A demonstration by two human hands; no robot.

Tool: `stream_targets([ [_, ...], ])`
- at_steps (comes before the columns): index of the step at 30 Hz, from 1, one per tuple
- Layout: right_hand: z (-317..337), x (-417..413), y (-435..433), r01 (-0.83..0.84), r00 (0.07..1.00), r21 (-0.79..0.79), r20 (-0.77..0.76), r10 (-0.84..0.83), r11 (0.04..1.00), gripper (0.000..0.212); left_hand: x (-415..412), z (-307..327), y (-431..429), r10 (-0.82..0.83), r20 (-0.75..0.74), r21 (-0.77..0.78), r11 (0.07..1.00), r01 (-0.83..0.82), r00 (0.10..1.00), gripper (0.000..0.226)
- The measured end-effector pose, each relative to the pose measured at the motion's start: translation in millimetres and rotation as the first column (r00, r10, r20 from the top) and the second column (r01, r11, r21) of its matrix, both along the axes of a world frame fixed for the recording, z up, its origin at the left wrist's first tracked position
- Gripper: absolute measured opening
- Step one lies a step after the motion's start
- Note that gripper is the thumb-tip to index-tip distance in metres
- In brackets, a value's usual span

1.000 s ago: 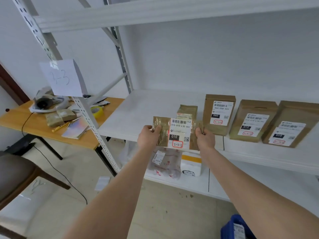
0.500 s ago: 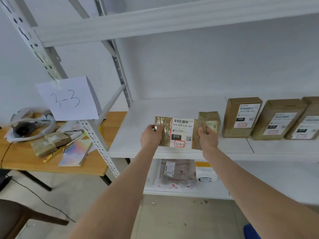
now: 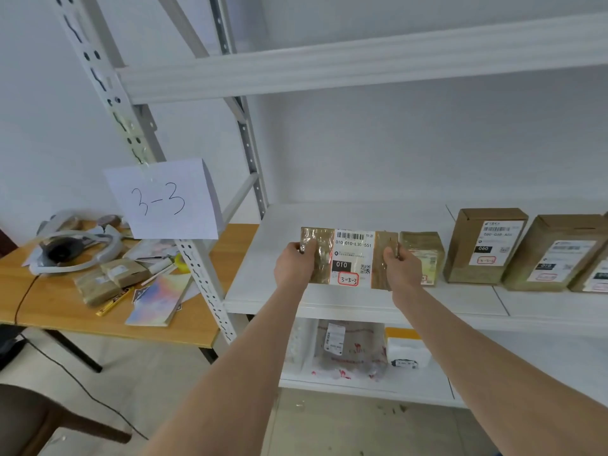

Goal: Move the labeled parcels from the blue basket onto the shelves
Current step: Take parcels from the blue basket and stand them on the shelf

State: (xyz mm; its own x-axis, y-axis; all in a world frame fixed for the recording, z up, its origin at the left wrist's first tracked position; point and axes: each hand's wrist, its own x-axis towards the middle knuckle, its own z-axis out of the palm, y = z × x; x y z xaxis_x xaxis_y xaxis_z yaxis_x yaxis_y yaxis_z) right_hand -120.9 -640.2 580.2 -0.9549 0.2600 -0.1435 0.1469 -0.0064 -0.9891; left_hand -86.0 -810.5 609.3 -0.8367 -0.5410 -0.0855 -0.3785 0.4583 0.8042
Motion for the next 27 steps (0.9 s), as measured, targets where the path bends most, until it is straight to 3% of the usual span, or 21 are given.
stream_targets([
  [12, -10, 2, 21, -0.012, 1.000, 0.028, -0.016, 0.013, 1.000, 0.028, 4, -13, 15, -0.014, -0.083, -0.076, 0.997, 0.007, 0.996, 0.032],
  [21, -34, -9, 23, 0.015, 0.999, 0.038, 0.028, -0.016, 0.999, 0.036, -11, -40, 11, -0.044, -0.054, -0.143, 0.989, 0.036, 0.998, 0.032],
  [24, -40, -14, 19, 0.035, 0.998, 0.069, 0.050, -0.039, 0.997, 0.035, -21, -49, 7, -0.043, -0.052, -0.093, 0.995, 0.038, 0.998, 0.032],
  [27, -47, -19, 15, 0.077, 0.994, 0.083, 0.066, -0.083, 0.994, 0.028, -34, -59, 4, -0.030, -0.078, 0.095, 0.995, 0.038, 0.996, 0.035],
])
